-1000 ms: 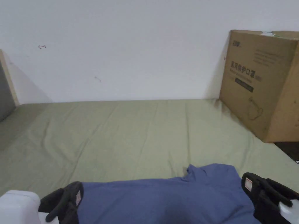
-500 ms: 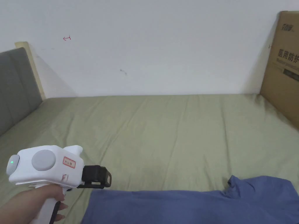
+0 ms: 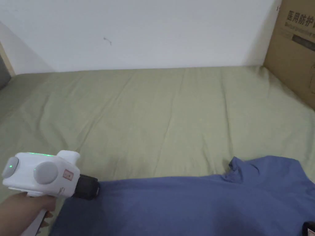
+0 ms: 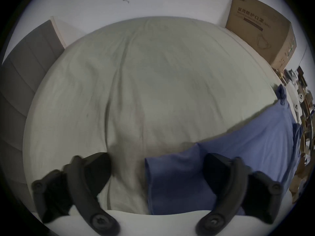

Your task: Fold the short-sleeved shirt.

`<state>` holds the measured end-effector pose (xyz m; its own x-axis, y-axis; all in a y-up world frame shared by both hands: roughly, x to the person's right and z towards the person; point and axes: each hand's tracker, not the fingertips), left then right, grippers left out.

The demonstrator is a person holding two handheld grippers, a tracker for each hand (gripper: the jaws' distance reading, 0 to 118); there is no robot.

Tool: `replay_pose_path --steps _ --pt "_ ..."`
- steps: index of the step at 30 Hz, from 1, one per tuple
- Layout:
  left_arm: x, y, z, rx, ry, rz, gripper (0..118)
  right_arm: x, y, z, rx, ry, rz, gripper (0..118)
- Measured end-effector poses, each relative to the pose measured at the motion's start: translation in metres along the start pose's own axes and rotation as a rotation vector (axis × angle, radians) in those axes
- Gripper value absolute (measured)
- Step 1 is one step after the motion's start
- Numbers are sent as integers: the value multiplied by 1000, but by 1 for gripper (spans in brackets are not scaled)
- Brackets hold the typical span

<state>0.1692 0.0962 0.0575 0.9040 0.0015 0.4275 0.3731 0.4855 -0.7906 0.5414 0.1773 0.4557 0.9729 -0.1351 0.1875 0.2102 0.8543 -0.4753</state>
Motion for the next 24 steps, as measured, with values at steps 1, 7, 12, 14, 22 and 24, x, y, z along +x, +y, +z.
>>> replay_pose_path --steps 1,7,12,14,22,24 --pt "3 -1 7 39 -16 24 72 1 -1 0 -3 1 -6 0" --pt "15 -5 31 88 -83 -17 2 12 9 3 7 17 -45 0" --pt "20 -6 67 222 -73 -49 2 54 75 -5 162 70 -119 0" --pt "20 -8 82 271 -90 -33 2 76 110 -34 84 50 -116 0" --pt "22 -21 118 342 -116 4 2 152 146 -187 -338 15 -171 113" --pt "23 -21 119 335 -130 20 2 163 137 -216 -397 -83 -144 111"
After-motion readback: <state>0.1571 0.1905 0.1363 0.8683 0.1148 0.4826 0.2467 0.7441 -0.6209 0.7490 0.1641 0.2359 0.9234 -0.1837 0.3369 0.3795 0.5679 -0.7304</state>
